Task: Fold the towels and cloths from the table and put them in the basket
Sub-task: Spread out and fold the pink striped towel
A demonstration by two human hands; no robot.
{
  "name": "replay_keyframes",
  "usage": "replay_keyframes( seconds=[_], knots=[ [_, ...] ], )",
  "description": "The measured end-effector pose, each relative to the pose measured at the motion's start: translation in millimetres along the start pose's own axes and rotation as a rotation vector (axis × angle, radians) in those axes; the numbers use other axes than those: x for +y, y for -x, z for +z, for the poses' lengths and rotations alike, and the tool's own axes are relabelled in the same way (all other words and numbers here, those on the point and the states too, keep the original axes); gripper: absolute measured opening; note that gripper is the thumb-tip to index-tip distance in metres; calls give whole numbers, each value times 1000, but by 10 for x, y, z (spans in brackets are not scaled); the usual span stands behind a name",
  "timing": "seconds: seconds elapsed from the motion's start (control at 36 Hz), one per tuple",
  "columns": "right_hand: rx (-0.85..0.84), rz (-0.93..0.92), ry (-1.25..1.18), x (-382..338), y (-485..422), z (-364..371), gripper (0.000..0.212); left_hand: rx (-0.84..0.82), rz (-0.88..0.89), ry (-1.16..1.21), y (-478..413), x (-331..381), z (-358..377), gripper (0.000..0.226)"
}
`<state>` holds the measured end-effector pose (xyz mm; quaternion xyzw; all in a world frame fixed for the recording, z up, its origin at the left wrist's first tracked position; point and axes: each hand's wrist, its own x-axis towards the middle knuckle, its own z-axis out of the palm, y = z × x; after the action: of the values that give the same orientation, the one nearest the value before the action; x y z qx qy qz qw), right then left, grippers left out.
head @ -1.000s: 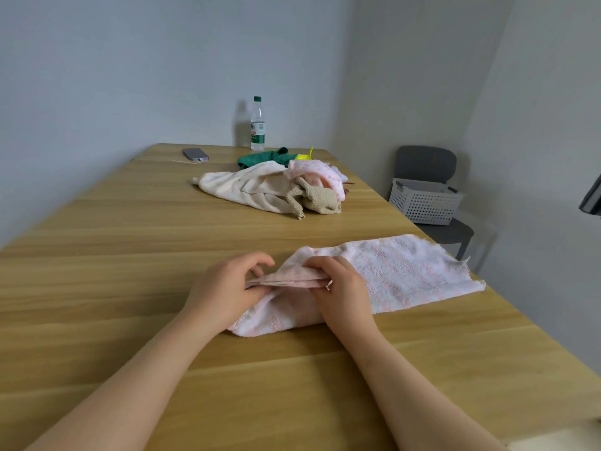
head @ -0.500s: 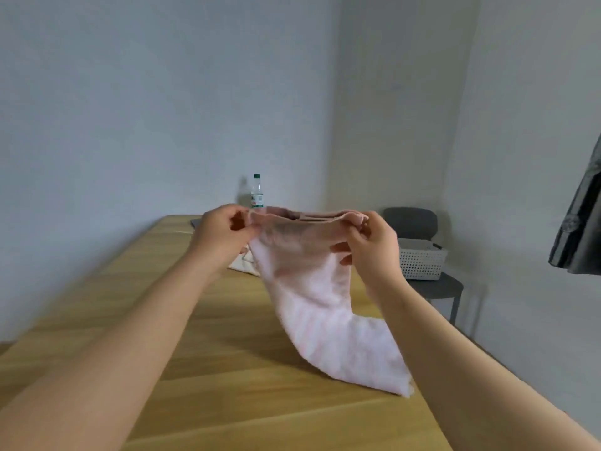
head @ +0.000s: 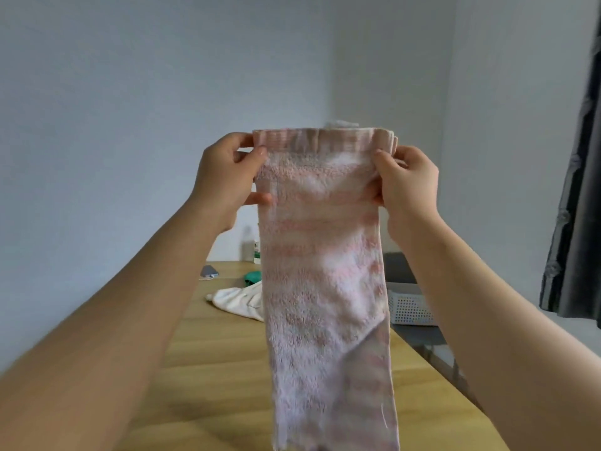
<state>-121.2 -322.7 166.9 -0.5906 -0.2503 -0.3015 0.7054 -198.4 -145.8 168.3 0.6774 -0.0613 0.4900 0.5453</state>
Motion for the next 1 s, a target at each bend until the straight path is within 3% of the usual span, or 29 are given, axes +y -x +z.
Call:
replay_keyframes(
  seconds=[0.19,0.31,0.42,0.61,0.67,0.83,1.0],
  knots=[
    [-110,253,-89,48,-125,27,3,-28,-95,-55,-161,-126,59,10],
    [-166,359,-105,313,-159,109,6,-71,-195,-129,-287,-393,137,2],
    [-189,401,-282,397,-271,155,9,-41,-85,-122,-402,-484,175,8],
    [-248,250,-460,353,-342,90,15,-30,134,-101,-417,-327,102,20],
    [-262,226,-431,368,-269,46,9,-55,143,-111,-324,-344,53,23],
    [-255,264,-191,546,97,-199,27,-211,57,-179,151,-497,-147,27],
    [-451,360,-98,777,605,-548,26,-325,-191,-97,726,-751,-291,23]
  ],
)
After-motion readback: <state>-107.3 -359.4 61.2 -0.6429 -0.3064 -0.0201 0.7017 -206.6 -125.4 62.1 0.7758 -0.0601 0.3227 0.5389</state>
